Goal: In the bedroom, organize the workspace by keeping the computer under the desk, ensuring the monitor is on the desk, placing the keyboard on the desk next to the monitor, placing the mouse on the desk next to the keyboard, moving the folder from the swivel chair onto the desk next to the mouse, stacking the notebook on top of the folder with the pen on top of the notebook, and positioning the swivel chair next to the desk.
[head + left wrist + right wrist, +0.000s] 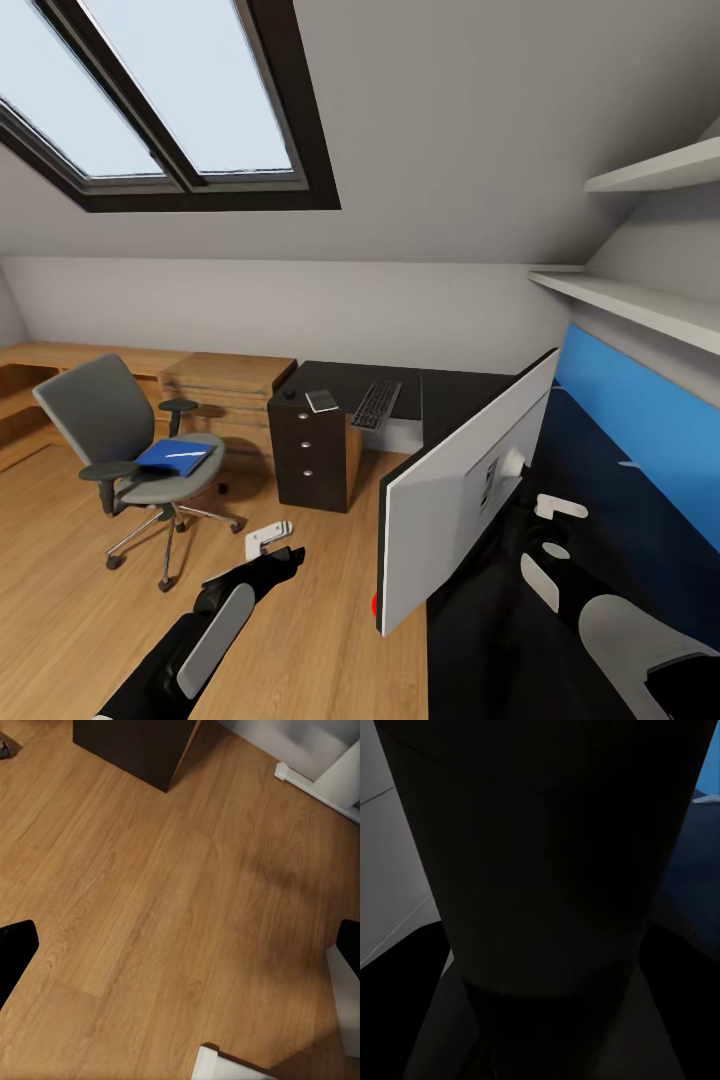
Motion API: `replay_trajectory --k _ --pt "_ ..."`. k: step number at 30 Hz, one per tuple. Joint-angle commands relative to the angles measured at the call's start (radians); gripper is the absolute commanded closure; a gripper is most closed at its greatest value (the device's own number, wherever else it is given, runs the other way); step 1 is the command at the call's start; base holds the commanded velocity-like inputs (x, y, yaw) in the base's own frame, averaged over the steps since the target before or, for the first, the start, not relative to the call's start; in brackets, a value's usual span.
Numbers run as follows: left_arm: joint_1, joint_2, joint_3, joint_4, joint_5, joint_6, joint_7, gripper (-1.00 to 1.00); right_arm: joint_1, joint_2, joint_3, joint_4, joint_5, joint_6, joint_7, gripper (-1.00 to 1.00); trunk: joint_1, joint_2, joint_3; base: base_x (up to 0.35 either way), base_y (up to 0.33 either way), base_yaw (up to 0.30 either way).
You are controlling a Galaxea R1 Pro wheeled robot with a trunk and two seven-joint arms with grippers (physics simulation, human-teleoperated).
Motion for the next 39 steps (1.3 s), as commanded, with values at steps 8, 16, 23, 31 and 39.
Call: replay_trajectory --k 8,16,23,31,39 --pt "-0.001 0.001 -0.004 -0.002 0.01 0.0 0.01 -1.0 -0.001 0.0 0.01 0.0 -0.009 -0.003 -0.003 1.0 0.0 -0.001 -0.002 0.0 0.0 0.0" --pt "-0.001 0.001 -0.005 -0.002 0.01 0.0 0.01 -1.0 -0.001 0.0 0.01 0.0 -0.009 -0.003 -0.003 1.0 0.0 -0.001 -0.002 -0.108 -0.121 0.0" --pt "-0.002 0.001 -0.004 -0.002 0.008 0.0 0.01 -1.0 -0.001 0.0 0.01 -0.001 -0.009 -0.003 -0.003 1.0 0.0 -0.001 -0.002 -0.035 -0.062 0.0" --pt "-0.001 0.001 -0.005 -0.002 0.008 0.0 0.01 -1.0 -0.001 0.0 0.011 -0.003 -0.009 -0.003 -0.003 1.0 0.0 -0.001 -0.002 -0.003 -0.004 0.0" --pt "-0.001 0.001 -0.004 -0.002 0.008 0.0 0.01 -1.0 -0.001 0.001 0.012 -0.005 -0.009 -0.003 -0.003 1.0 0.0 -0.001 -0.002 0.0 0.0 0.0"
